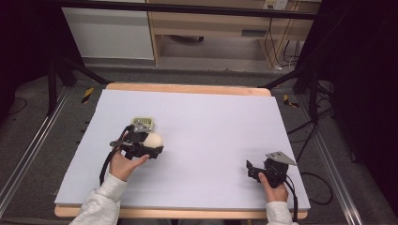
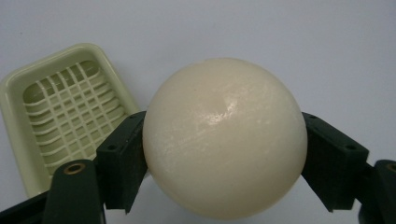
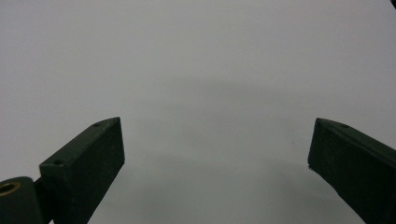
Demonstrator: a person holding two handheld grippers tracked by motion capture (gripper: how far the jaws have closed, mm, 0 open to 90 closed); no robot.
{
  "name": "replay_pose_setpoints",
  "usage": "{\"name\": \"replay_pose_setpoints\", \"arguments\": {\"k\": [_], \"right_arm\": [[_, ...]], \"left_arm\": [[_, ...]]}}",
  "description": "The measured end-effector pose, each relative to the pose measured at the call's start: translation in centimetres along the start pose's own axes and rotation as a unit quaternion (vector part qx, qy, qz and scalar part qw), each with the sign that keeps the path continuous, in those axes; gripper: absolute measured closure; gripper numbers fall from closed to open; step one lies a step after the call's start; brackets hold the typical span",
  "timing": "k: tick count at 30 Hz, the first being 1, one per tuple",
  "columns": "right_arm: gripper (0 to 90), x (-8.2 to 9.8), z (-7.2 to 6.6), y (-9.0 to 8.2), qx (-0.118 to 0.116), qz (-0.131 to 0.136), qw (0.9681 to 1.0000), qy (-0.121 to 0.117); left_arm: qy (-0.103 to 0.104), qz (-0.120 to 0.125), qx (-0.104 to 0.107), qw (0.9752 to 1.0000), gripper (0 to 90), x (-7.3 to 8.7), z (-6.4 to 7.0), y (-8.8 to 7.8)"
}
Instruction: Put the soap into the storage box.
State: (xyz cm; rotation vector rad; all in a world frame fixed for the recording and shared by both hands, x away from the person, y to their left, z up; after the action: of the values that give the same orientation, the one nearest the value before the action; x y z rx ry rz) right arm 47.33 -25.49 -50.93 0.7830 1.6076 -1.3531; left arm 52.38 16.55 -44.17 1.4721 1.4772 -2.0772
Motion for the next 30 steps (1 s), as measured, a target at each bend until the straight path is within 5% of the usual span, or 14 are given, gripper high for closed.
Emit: {"name": "replay_pose_setpoints", "arguments": {"k": [30], "right_arm": [[4.1,0.0,0.0,0.0,0.000,-0.002,1.0000,-0.001]], "left_arm": [[-0.031,0.005,-0.045,0.9985,23.4,-1.7,-4.8,0.2]]}}
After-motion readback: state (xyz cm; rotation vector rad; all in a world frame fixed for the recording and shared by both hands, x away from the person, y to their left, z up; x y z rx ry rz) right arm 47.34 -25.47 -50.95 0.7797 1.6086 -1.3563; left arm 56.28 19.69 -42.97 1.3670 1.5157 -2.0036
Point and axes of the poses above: each handheld gripper's, and its own axes: y roughly forward along the jaws, x roughly out of its underside, z roughly to its right, the point moved 4 cm from there along y, roughly forward along the jaws, and after that the axes turned 9 degrees about z, right-handed, at the moved point
